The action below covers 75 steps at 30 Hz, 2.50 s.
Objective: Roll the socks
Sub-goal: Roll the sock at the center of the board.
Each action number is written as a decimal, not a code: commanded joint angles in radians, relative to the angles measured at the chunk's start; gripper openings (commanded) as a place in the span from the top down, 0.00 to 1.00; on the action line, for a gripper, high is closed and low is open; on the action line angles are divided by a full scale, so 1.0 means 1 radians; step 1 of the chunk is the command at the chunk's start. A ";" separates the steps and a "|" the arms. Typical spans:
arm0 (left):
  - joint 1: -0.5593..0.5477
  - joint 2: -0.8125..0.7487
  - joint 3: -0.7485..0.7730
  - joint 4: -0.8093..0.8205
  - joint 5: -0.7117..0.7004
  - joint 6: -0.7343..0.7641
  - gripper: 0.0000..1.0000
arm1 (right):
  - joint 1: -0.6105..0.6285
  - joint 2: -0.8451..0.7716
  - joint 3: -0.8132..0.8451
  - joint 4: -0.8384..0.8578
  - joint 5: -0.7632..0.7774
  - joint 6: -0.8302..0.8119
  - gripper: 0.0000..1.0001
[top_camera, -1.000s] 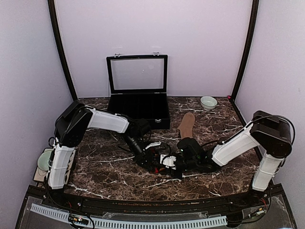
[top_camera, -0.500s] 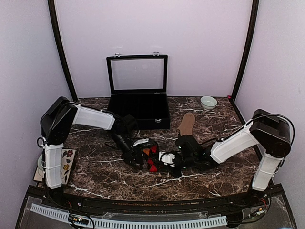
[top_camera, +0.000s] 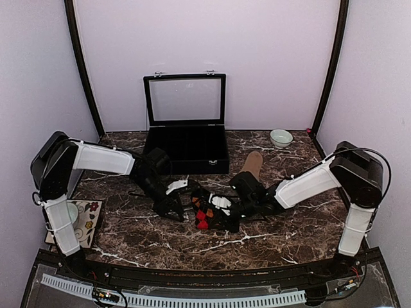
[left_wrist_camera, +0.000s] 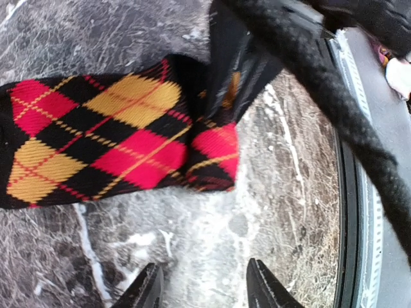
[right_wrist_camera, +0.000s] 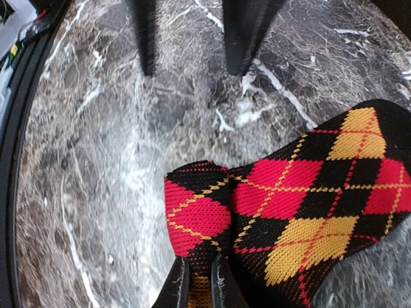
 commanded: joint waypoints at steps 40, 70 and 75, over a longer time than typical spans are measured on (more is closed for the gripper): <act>-0.235 -0.055 -0.225 0.511 -0.354 0.215 0.73 | -0.112 0.304 0.082 -0.329 -0.263 0.472 1.00; -0.216 0.109 -0.063 0.183 -0.236 0.202 0.86 | -0.122 0.124 -0.017 -0.140 -0.259 0.468 0.78; -0.206 0.136 -0.011 0.116 -0.193 0.179 0.88 | -0.122 0.049 -0.092 -0.063 -0.208 0.462 0.69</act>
